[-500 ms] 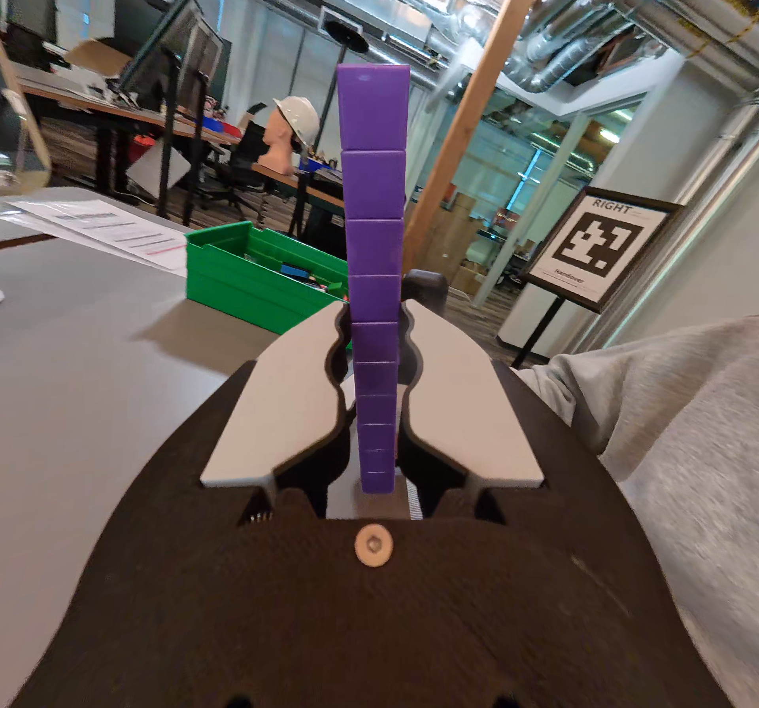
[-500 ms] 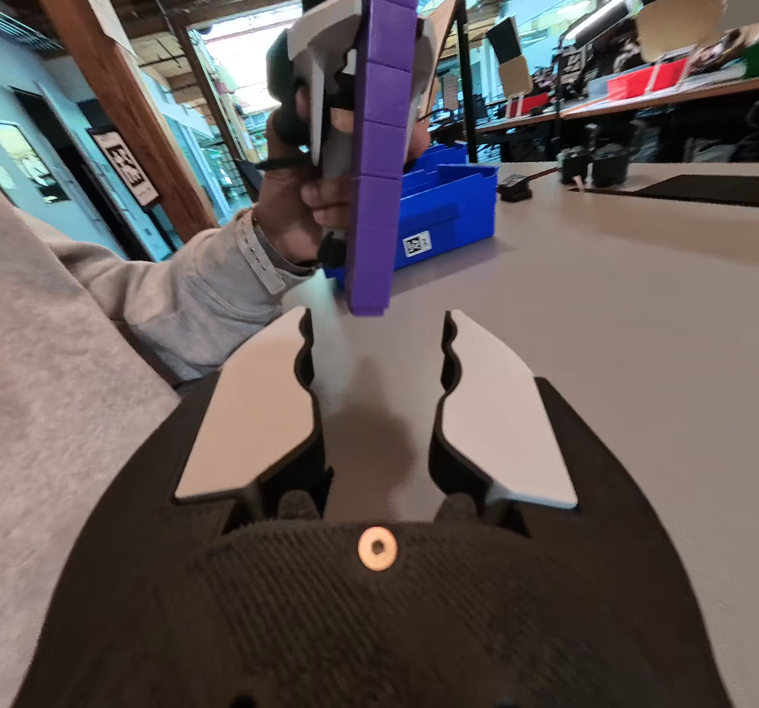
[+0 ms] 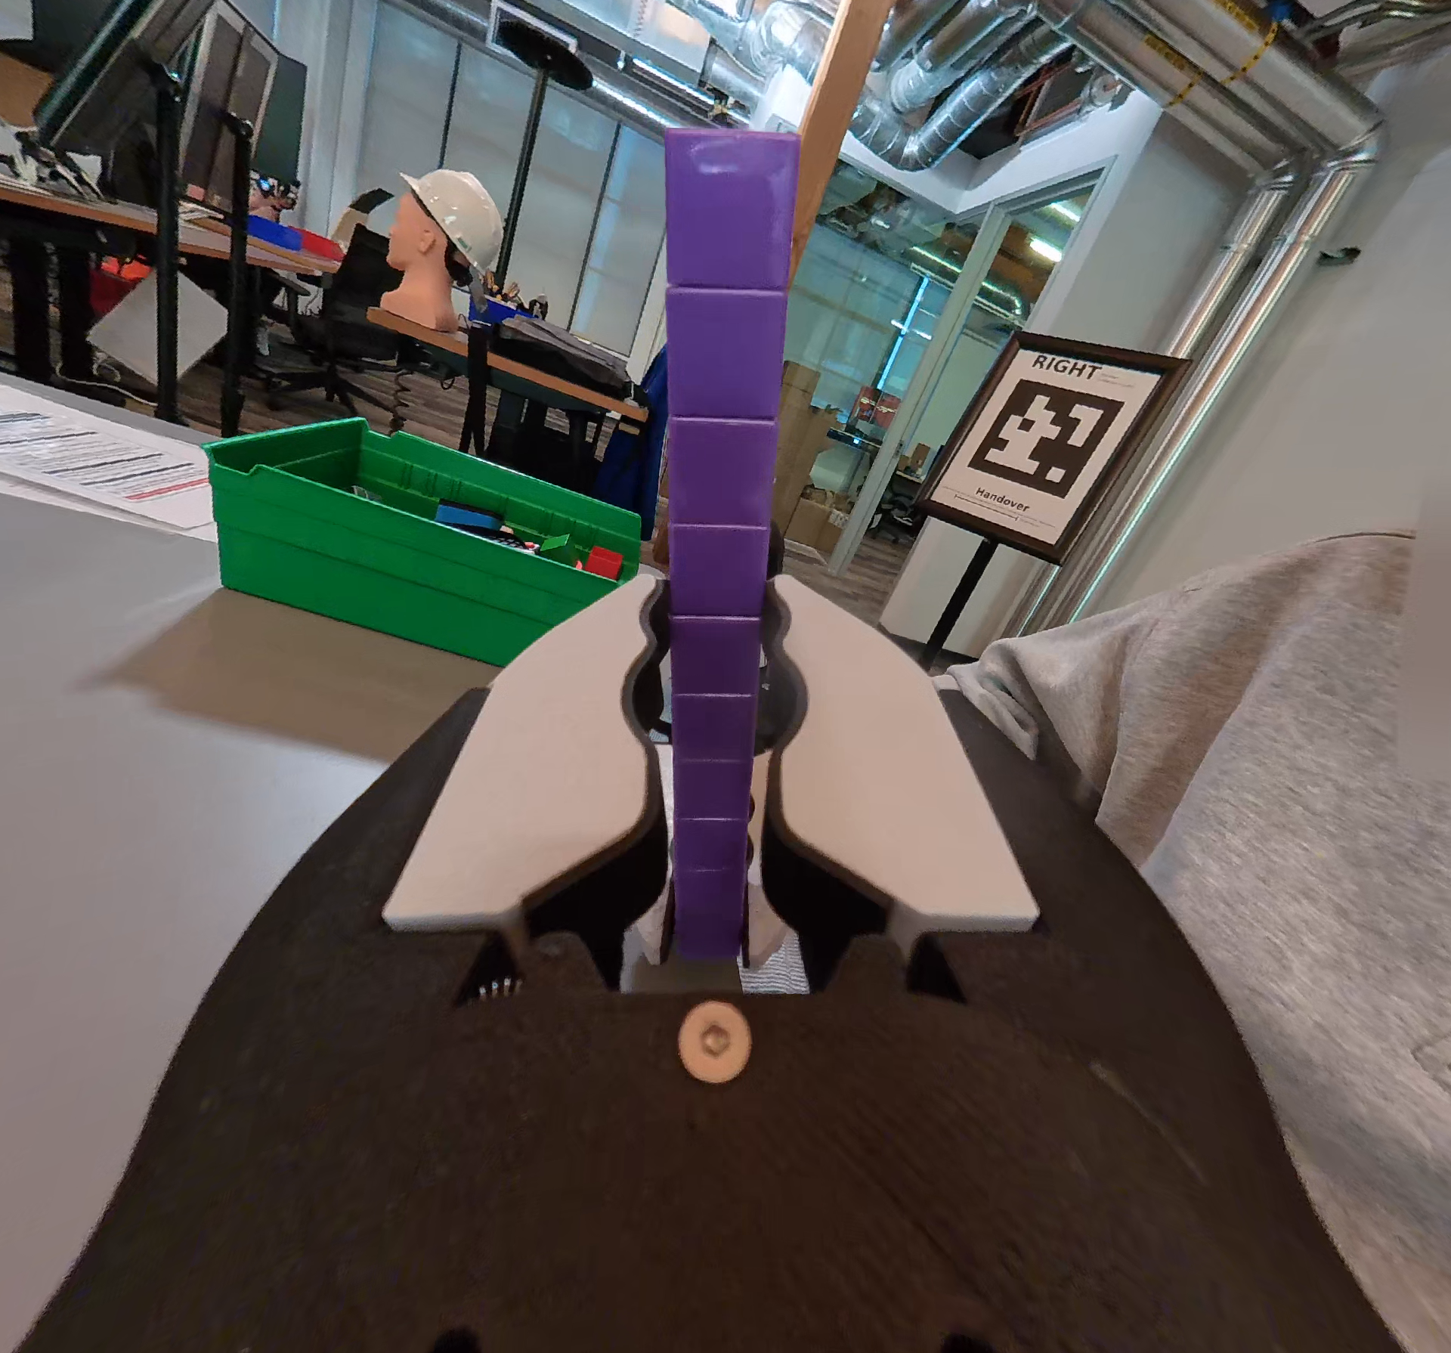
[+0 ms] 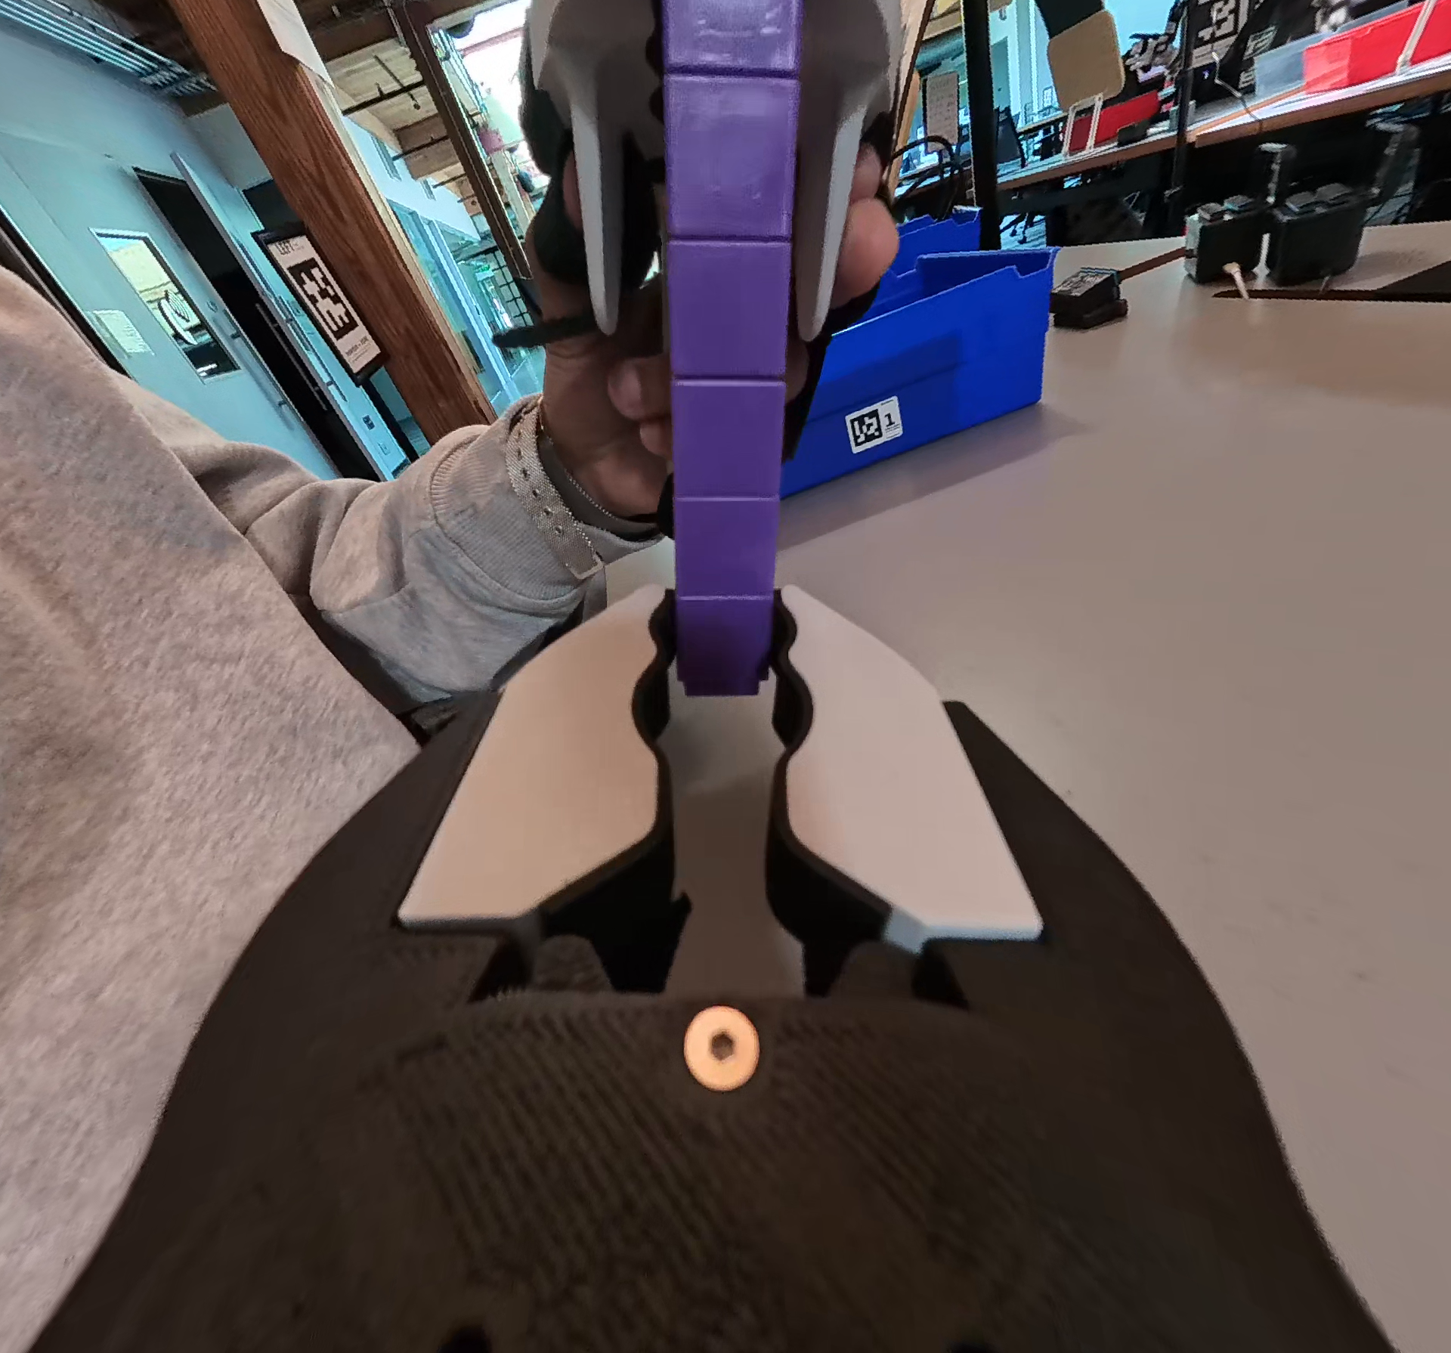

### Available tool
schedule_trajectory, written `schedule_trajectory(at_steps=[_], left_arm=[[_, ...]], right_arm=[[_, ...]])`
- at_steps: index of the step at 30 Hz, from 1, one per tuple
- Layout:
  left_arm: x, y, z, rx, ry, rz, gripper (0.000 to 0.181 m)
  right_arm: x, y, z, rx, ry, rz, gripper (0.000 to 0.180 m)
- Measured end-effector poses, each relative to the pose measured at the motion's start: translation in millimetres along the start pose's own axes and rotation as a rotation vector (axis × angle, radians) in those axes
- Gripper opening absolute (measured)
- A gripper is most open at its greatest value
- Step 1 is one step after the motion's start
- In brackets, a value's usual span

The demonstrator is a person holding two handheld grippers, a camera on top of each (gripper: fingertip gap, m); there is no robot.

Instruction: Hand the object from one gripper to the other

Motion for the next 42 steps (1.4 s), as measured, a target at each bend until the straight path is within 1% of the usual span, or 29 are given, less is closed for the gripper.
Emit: schedule_trajectory(at_steps=[1, 3, 4, 7, 9, 15, 20, 27, 34, 42], left_arm=[[-1.4, 1.4, -0.2, -0.003, 0.007, 0.005, 0.024], [-3.1, 5.0, -1.1, -0.026, 0.020, 0.005, 0.048], [-3.3, 6.4, -1.1, -0.033, 0.025, -0.002, 0.056], [-1.1, 8.8, 1.7, -0.028, 0.049, -0.038, 0.069], [1.1, 9.4, 4.6, -0.015, 0.053, -0.049, 0.072], [9.7, 7.2, 12.2, -0.017, 0.011, -0.058, 0.070], [15.9, 3.7, 15.1, -0.040, -0.025, -0.065, 0.067], [6.3, 4.3, 2.5, -0.056, 0.026, -0.074, 0.065], [-14.7, 0.4, -25.6, -0.137, 0.088, -0.075, 0.063], [-25.7, -8.0, -45.1, -0.195, 0.085, -0.085, 0.060]], right_arm=[[0.4, 0.1, 0.0, -0.008, -0.004, -0.002, 0.022], [0.5, -0.6, -1.7, -0.040, 0.002, -0.010, 0.022], [-0.3, -1.5, -2.9, -0.056, 0.002, -0.007, 0.022], [-3.9, -7.0, -7.7, -0.100, -0.009, 0.008, 0.022], [-6.6, -11.8, -11.8, -0.134, -0.016, 0.015, 0.022], [-20.9, -31.6, -21.6, -0.157, -0.104, 0.094, 0.022], [-28.4, -39.2, -23.7, -0.195, -0.058, 0.101, 0.022], [-19.2, -26.4, -15.1, -0.159, -0.051, 0.060, 0.022], [-5.0, -7.4, -2.9, -0.097, -0.051, 0.005, 0.022], [5.9, 2.5, 0.5, -0.091, -0.044, -0.029, 0.022]])
Point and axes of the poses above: each gripper's, where its closed fingertips meet, y out along the fingers, z out of its underside, x = y × z across the jaws, the point moved 7 cm from there along -y, back along the fingers, and after that the axes turned 7 degrees about z, right-handed, at the moved point
